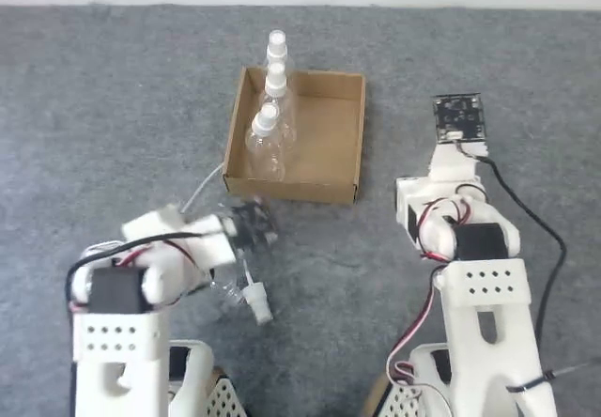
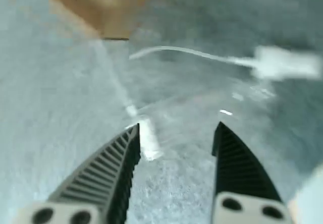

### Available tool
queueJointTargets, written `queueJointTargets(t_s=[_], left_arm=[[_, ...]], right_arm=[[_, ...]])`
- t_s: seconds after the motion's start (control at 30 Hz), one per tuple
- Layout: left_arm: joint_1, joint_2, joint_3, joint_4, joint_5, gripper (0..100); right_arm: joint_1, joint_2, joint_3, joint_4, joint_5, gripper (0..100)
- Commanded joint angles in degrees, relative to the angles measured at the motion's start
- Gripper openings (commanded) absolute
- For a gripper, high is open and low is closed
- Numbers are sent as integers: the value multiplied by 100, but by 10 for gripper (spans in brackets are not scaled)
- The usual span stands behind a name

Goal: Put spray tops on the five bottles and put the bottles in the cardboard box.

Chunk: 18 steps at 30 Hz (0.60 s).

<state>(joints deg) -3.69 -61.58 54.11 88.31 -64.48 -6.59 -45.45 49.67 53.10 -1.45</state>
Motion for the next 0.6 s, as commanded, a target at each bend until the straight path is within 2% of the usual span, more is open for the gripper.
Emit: queueJointTargets(t_s=[0.0, 0.33, 0.57], left_arm=[[431, 211, 75, 360, -818, 219], [1635, 897, 347, 316, -870, 218], [2163, 1969, 312, -325, -853, 217]], right_arm=[[154, -215, -79, -154, -176, 144], [251, -215, -79, -145, -229, 143], [321, -207, -79, -154, -237, 143]])
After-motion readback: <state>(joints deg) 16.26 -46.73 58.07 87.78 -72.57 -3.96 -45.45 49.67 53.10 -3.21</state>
